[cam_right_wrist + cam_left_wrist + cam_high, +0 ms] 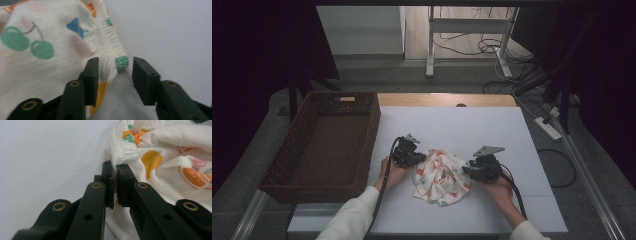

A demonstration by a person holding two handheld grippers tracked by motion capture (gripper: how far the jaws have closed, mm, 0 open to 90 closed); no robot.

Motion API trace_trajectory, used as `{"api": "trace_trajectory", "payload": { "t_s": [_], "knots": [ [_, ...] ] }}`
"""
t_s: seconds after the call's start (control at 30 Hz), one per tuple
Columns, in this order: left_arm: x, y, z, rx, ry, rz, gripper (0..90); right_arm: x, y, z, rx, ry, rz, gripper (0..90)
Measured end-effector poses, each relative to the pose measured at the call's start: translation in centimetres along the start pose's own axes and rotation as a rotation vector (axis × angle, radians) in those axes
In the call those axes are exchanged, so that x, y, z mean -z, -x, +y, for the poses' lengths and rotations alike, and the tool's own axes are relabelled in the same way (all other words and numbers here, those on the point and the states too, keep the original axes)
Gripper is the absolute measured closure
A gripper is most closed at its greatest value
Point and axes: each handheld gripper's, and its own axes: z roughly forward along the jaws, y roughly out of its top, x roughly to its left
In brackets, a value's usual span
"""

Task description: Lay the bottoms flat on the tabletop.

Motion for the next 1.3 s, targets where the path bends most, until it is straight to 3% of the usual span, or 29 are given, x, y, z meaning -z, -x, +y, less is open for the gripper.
{"api": "trace_trajectory", "payload": {
  "t_s": [0.13, 0.2, 0.3, 0.6, 0.83, 1.03, 1.3],
  "knots": [
    [0.0, 0.1, 0.1, -0.002, 0.002, -0.004, 85.9, -0.7, 0.1, 0.0, -0.02, 0.001, -0.005, 47.0],
    [0.0, 0.1, 0.1, -0.003, 0.002, -0.006, 85.9, -0.9, 0.0, 0.0, 0.001, 0.009, -0.019, 55.0],
    [-0.1, 0.2, 0.2, -0.008, 0.001, -0.007, 85.9, -1.1, -0.2, 0.3, 0.001, 0.019, 0.002, 69.8],
    [0.3, 0.4, 0.3, -0.012, 0.012, -0.012, 86.0, -0.8, -0.4, 0.7, 0.042, 0.001, 0.007, 74.3],
    [1.3, 0.7, 0.5, -0.003, 0.045, -0.038, 86.0, 0.6, -0.1, 1.1, 0.016, 0.104, -0.001, 75.0],
    [2.3, 1.0, 0.8, 0.014, 0.085, -0.064, 86.0, 1.7, 0.3, 1.4, -0.035, 0.191, 0.031, 75.0],
    [3.2, 1.6, 1.3, 0.009, 0.117, -0.073, 86.0, 2.5, 0.4, 1.8, -0.061, 0.238, 0.048, 74.9]
  ]
}}
